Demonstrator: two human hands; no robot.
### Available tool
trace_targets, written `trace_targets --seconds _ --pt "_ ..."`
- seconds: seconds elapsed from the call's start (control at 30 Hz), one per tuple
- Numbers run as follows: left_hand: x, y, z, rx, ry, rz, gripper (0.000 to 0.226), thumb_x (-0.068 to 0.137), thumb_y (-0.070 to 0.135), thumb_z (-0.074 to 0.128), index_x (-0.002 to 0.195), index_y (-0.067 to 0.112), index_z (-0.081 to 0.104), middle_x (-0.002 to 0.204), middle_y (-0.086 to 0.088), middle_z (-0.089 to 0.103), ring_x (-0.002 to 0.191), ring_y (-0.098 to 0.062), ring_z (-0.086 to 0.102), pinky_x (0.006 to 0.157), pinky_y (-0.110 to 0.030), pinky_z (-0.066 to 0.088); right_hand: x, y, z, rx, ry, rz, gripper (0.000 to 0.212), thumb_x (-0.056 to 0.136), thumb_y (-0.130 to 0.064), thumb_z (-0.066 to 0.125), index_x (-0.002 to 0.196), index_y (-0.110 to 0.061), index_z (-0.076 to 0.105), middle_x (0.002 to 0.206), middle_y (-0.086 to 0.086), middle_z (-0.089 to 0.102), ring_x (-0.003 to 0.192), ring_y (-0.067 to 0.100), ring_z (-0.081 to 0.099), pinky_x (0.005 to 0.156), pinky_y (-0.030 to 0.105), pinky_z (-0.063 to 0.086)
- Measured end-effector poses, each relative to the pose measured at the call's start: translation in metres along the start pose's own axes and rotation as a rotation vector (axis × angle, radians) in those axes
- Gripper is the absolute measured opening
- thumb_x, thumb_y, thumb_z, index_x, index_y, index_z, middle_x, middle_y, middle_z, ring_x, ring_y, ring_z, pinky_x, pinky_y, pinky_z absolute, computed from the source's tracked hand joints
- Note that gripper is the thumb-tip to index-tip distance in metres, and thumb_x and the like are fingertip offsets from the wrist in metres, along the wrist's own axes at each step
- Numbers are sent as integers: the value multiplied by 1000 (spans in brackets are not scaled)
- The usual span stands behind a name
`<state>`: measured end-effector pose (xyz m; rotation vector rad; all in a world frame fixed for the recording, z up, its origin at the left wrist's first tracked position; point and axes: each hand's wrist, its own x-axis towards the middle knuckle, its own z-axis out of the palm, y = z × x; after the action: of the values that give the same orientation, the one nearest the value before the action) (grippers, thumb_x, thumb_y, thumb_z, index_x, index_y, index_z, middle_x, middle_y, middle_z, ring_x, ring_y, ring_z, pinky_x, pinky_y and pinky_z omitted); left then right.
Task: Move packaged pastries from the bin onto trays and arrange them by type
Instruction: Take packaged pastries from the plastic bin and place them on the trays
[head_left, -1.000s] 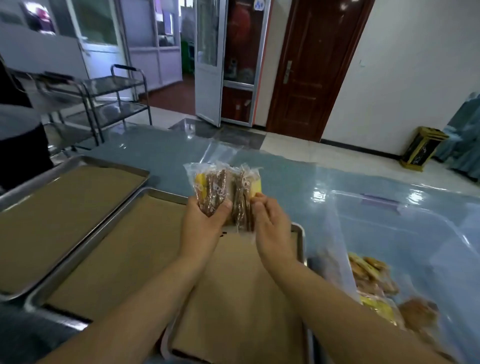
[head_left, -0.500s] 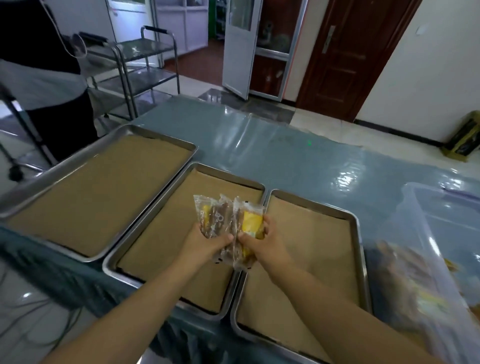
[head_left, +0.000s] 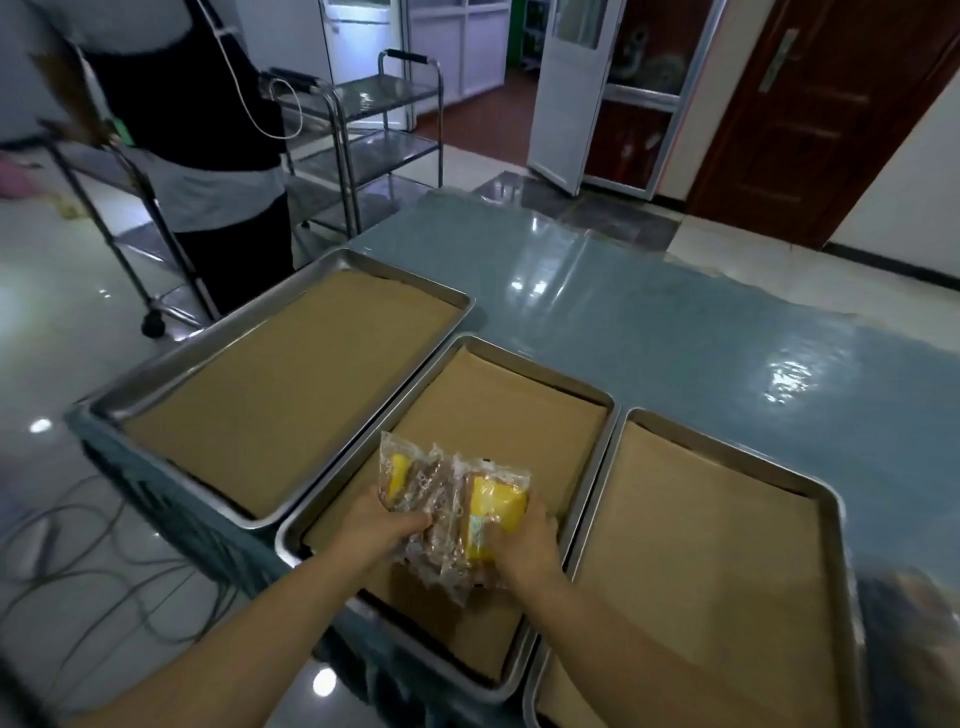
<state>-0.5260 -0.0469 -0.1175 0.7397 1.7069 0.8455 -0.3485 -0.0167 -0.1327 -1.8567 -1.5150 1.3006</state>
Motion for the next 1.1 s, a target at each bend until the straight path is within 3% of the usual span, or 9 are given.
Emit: trace_targets --seconds 0.13,0.27,0.37,0.47,0.6,0.77,0.87,0.93,1.1 --pt "20 -15 -20 92 16 81 56 69 8 79 118 16 55 101 -1 67 90 -15 64 81 -35 53 -1 0 17 -15 -97 47 84 87 -13 61 149 -19 4 146 14 15 116 29 43 91 38 51" --pt "42 -26 -40 258 -26 123 102 66 25 83 145 16 17 130 -1 52 114 -20 53 96 -37 44 2 -7 39 -154 -136 40 80 85 -21 63 147 -20 12 141 12 26 115 23 41 93 27 41" --pt "51 -30 -48 616 28 322 117 65 44 79 149 21 1 148 -7 29 130 -23 38 103 -36 38 1 -12 60 -317 -30 111 78 85 -31 59 147 -16 14 142 13 29 128 28 31 103 35 35" --pt "58 -31 -58 1116 112 588 105 75 62 61 151 19 2 155 -10 15 140 -28 18 110 -42 23 -3 -16 78 -499 160 44 73 89 -49 49 146 -19 15 151 8 18 135 29 17 109 42 25" --pt "71 -35 -63 1366 -171 834 76 93 55 35 148 27 -9 158 -3 -8 140 -21 -21 110 -43 -19 -8 -8 97 -591 90 -154 64 95 -56 27 146 -40 -8 155 -3 -19 143 28 -15 114 47 2" --pt "82 -41 -63 1360 -344 770 69 96 54 23 135 32 -29 152 2 -26 136 -15 -29 110 -42 -15 -9 1 105 -650 49 -93 63 96 -55 25 137 -43 -21 151 -6 -26 141 24 -21 112 41 -11" --pt "82 -39 -65 1320 -330 848 68 95 54 27 144 34 -15 154 5 -15 142 -16 -16 112 -44 -11 -13 -5 98 -643 89 -86 60 96 -51 32 147 -41 2 158 -3 -4 145 23 -4 116 45 0" --pt "80 -30 -62 1176 -262 959 60 95 49 35 148 30 17 156 3 16 143 -18 9 113 -40 -2 -19 -11 87 -649 211 -98 50 96 -46 37 143 -37 25 154 0 23 141 21 19 114 43 16" --pt "63 16 -30 819 -302 989 36 93 29 52 128 24 54 126 4 56 112 -13 50 93 -30 41 -38 -19 36 -574 382 -117 32 93 -27 47 124 -27 57 127 -5 56 116 17 48 94 30 33"
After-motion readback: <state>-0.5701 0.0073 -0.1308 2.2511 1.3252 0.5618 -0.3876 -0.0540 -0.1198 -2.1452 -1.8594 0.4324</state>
